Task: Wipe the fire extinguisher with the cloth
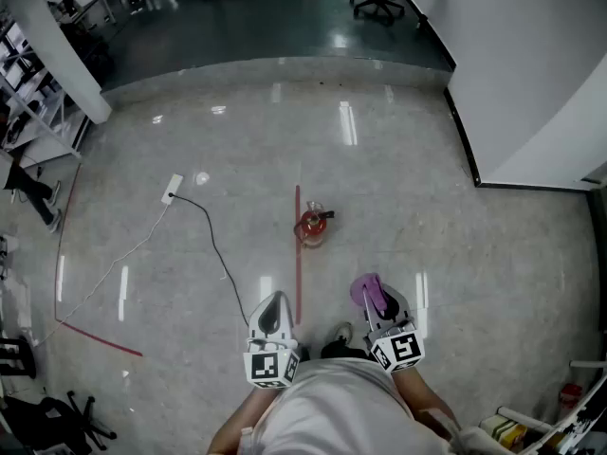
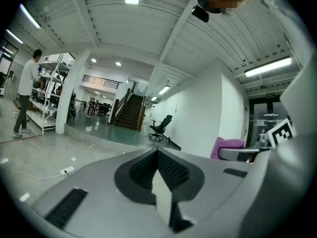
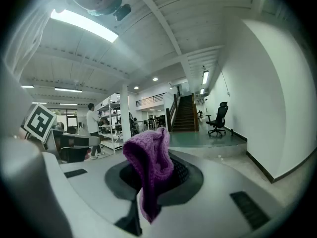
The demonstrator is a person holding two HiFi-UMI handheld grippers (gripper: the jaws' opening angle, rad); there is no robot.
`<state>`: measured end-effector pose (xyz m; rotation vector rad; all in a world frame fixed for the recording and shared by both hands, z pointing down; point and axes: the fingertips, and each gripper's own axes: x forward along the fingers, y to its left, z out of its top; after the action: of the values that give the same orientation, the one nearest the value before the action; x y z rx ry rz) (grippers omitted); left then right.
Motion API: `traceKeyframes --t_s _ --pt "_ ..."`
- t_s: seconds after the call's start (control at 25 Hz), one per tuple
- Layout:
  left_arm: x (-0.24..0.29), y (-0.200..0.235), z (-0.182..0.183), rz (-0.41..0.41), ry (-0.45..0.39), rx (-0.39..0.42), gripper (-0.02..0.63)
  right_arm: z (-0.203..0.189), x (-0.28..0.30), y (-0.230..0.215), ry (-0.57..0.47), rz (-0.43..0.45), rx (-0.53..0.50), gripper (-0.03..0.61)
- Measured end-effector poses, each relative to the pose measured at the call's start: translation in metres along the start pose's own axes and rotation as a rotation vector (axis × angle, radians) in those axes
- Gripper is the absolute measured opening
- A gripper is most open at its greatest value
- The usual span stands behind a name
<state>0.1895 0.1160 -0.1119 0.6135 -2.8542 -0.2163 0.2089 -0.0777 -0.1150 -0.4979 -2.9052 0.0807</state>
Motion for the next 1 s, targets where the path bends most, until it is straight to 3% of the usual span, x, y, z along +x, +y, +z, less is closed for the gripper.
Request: traceKeyframes --t_s 0.68,1.0 --pt "-0.008 -0.006 -0.004 -0.040 0.016 0.000 0.004 0.002 -0.004 0.006 -0.016 0.010 -0.003 0.057" --pt "0.000 0.029 -0.012 -0.041 0.009 0.034 0.004 -0.005 0.011 0.025 -0.015 0.008 -0.015 0.057"
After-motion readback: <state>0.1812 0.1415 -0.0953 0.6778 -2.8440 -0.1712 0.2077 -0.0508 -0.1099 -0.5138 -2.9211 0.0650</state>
